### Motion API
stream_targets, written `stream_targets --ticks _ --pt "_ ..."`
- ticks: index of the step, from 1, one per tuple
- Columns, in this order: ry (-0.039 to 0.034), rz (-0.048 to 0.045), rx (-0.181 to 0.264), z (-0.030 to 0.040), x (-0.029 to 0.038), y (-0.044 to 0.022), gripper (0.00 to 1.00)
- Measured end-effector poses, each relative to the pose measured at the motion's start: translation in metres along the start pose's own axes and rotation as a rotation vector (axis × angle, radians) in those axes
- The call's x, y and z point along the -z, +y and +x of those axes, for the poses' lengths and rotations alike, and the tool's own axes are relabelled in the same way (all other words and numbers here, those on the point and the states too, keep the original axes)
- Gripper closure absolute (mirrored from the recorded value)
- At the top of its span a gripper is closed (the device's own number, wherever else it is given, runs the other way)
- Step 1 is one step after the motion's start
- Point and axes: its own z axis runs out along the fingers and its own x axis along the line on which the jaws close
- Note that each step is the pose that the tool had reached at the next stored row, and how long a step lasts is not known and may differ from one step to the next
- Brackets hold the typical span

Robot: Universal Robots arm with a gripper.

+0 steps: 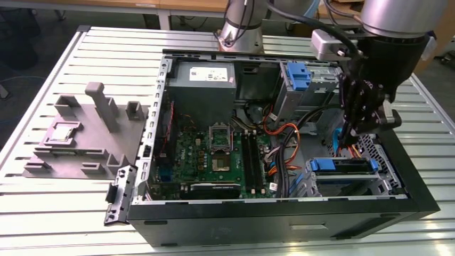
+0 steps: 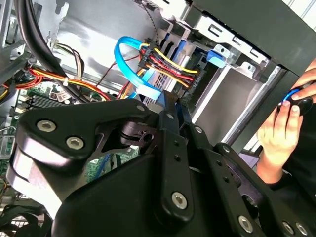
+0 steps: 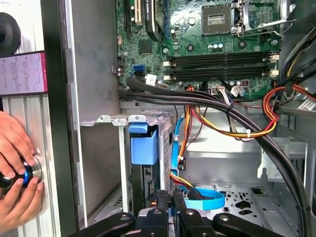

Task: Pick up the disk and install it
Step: 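Insert the second disk wire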

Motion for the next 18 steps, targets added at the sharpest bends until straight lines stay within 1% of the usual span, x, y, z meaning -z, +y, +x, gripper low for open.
stream_targets --ticks 6,8,10,11,12,13,14,15,16,17,18 --pt "-0.0315 0.0050 -0.004 0.0088 -0.0035 0.0008 0.84" --pt "-0.0443 0.0070 -0.006 0.0114 -0.0047 0.0011 0.84" --pt "-0.0630 0.0094 -0.008 0.0131 -0.0055 0.0017 0.84" --pt "-0.0763 0.0105 -0.010 0.0139 -0.0057 0.0021 0.84" --pt "-0.0911 0.0113 -0.012 0.0144 -0.0059 0.0025 0.84" --pt "-0.1075 0.0120 -0.014 0.0148 -0.0060 0.0030 0.84" --pt "-0.1196 0.0130 -0.016 0.0156 -0.0062 0.0034 0.84" --pt "-0.1277 0.0141 -0.017 0.0167 -0.0064 0.0037 0.84" --pt "-0.1331 0.0153 -0.018 0.0180 -0.0067 0.0039 0.84" --pt "-0.1361 0.0168 -0.018 0.0197 -0.0071 0.0041 0.84" --pt "-0.1373 0.0187 -0.019 0.0217 -0.0075 0.0044 0.84"
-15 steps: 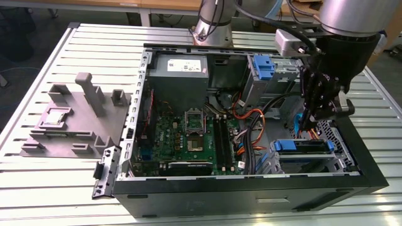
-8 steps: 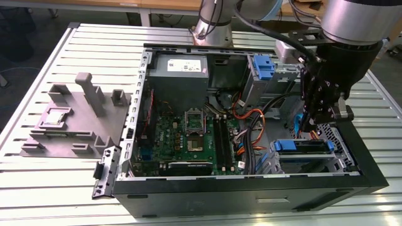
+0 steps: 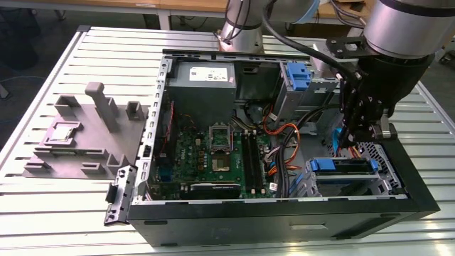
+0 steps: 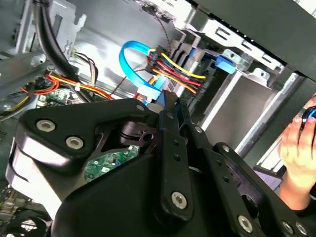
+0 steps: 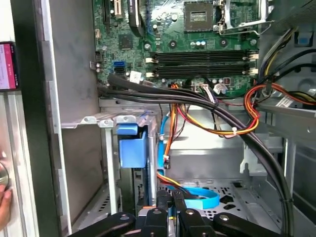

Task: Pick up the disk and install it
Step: 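Insert the second disk wire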

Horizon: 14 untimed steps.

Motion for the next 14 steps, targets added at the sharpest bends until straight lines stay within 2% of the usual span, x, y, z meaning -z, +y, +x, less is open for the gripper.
stream_targets --ticks 5,12,14 --pt "-0.0014 0.0141 0.004 0.0063 -0.0003 0.0017 0.84" --pt "-0.0042 0.0415 0.014 0.0086 -0.0013 0.0071 0.84" --pt "-0.0046 0.0445 0.015 0.0098 -0.0022 0.0080 0.84"
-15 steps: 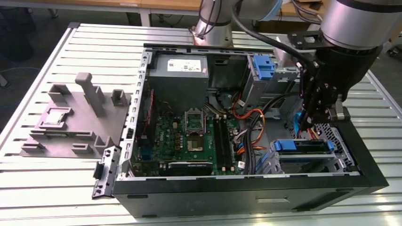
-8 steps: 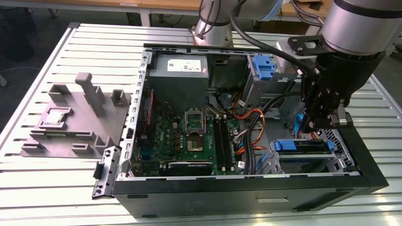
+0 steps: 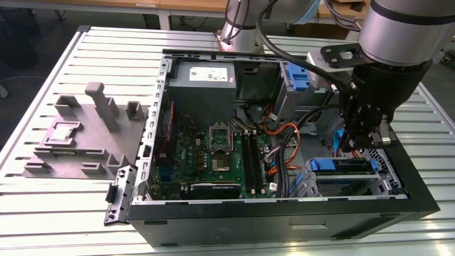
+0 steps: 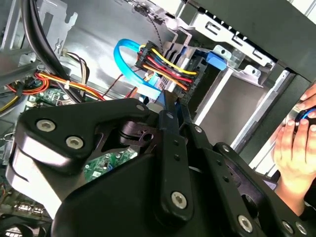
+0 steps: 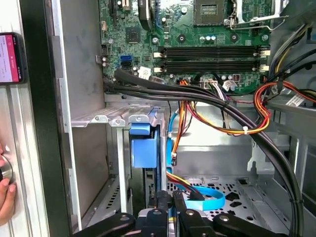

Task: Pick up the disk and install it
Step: 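Insert the second disk wire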

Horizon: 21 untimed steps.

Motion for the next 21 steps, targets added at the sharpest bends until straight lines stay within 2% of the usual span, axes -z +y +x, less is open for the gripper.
stream_targets --ticks 13,21 --pt "-0.0013 0.0069 0.006 0.0144 -0.0028 0.0005 0.84" --pt "-0.0023 0.0121 0.011 0.0157 -0.0071 0.0012 0.84"
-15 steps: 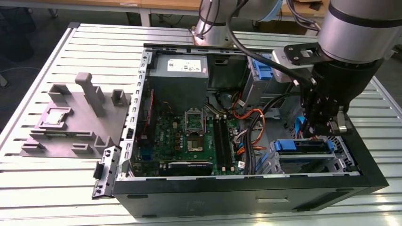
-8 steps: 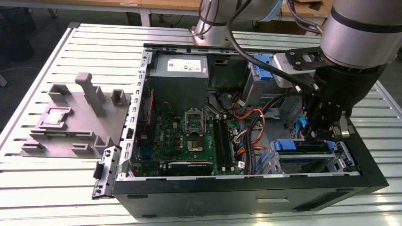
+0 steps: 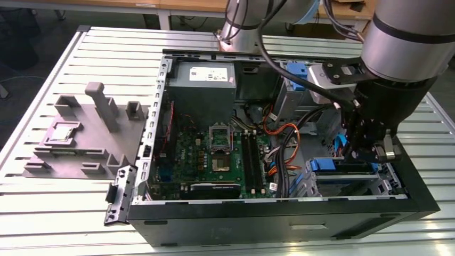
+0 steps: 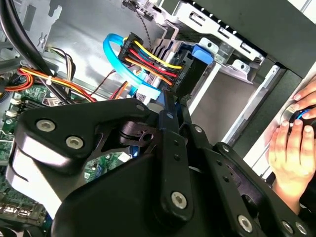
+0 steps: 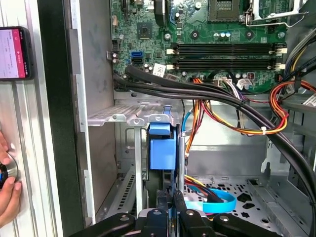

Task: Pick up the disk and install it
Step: 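Insert the second disk wire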

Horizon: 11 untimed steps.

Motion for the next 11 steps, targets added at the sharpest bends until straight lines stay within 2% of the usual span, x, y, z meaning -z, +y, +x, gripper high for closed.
stream_targets --ticks 11 --pt "-0.0011 0.0051 0.002 0.0007 -0.0044 0.0009 0.84"
